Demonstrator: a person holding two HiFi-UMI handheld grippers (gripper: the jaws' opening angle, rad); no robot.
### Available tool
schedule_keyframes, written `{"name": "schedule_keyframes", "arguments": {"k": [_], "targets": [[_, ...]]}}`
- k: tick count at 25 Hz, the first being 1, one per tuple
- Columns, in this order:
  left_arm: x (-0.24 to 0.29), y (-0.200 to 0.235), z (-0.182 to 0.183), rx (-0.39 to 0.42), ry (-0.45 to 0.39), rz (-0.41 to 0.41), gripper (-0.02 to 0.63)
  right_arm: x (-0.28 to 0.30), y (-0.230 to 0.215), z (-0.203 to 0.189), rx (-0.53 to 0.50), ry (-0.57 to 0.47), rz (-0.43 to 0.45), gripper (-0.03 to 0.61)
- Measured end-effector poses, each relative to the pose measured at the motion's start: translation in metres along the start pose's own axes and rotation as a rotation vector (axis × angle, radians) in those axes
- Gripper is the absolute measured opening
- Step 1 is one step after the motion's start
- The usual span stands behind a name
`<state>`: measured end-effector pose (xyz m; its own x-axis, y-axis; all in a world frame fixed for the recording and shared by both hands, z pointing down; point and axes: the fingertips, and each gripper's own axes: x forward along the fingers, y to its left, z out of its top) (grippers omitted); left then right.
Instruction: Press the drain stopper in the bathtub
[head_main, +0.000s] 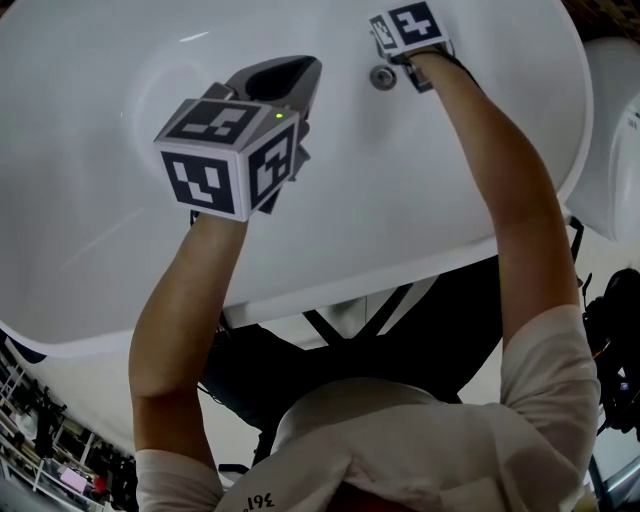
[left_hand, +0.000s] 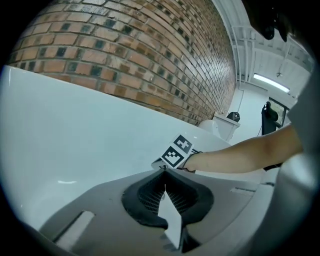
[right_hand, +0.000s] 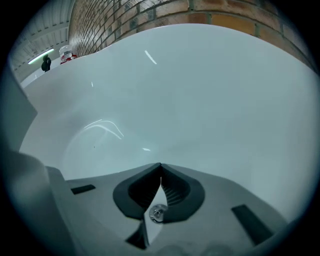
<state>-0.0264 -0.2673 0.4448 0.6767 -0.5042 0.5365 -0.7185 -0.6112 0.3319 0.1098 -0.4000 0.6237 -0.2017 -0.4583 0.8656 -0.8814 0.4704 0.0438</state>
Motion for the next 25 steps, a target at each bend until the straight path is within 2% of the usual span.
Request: {"name": "schedule_keyframes", "arguments": {"k": [5, 11, 14, 17, 25], "targets": [[0.015, 0.004, 0.003, 0.047, 0.061, -0.005, 0.006, 0.020, -0.005, -0.022, 0.014, 0.043, 0.006, 0.015], [0.036, 0.011, -0.007, 0.015, 0.108, -0.001, 0.006, 0.050, -0.004, -0.054, 0.013, 0.117, 0.031, 0.014], [0.041, 0.003, -0.018, 0.010, 0.132, -0.022, 0.006, 0.066, 0.001, -0.079, 0.011, 0.181, 0.073, 0.015], [0.044, 0.004, -0.031, -0.036, 0.139, -0.034, 0.006, 0.080, 0.002, -0.106, 0.036, 0.241, 0.109, 0.014], [0.035, 0.011, -0.045, -0.110, 0.136, -0.052, 0.006, 0.100, 0.010, -0.147, 0.085, 0.312, 0.200, 0.014]]}}
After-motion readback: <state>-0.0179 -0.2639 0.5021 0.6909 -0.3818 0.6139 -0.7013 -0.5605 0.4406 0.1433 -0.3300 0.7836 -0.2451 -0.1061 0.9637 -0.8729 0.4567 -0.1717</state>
